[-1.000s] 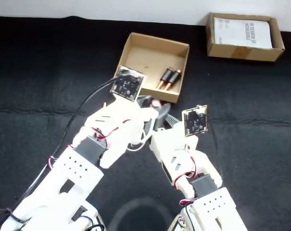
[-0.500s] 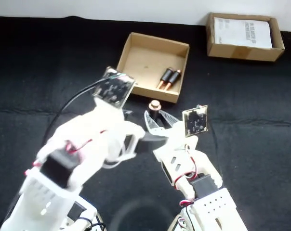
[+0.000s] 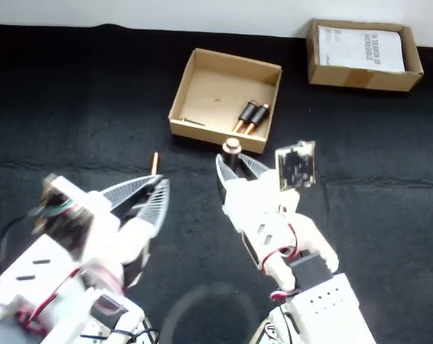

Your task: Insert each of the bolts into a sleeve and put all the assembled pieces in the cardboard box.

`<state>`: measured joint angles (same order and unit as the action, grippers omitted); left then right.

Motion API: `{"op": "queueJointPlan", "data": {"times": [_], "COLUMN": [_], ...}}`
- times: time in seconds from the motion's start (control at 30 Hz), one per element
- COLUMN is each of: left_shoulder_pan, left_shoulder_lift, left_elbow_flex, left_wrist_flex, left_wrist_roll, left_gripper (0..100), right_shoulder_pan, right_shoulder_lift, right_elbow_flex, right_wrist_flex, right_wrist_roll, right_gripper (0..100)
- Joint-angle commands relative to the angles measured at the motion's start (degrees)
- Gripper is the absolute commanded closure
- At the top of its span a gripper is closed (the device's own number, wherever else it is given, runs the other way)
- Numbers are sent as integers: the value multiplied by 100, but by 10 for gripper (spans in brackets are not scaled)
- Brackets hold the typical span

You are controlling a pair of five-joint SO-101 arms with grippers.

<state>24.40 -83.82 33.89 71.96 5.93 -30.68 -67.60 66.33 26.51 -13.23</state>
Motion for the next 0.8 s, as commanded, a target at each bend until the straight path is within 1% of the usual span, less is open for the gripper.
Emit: {"op": "queueJointPlan", "data": {"times": [0.0,0.23,0.37,0.5,0.63,0.77], "left_shoulder_pan": [-532,-2185,-2730,-3389,-3916,-4505], "left_shoulder_lift": [-479,-1692,-2062,-2009,-2009,-2009], "left_elbow_flex": [215,1578,2369,2721,3477,4444], "left_wrist_flex": [44,0,-9,-18,-615,-1565], "left_wrist_roll": [-26,-44,-536,-563,-571,-563], "left_gripper": [981,980,980,980,980,980], "right_shoulder_pan": [180,198,198,198,277,462], "right_shoulder_lift": [760,2369,3231,4057,5042,6105], "right_elbow_flex": [-1200,-2967,-3952,-5015,-6193,-7415], "right_wrist_flex": [295,822,848,1068,1411,1727], "right_wrist_roll": [-44,-18,-18,-18,-18,-18], "right_gripper": [991,991,991,991,991,991]}}
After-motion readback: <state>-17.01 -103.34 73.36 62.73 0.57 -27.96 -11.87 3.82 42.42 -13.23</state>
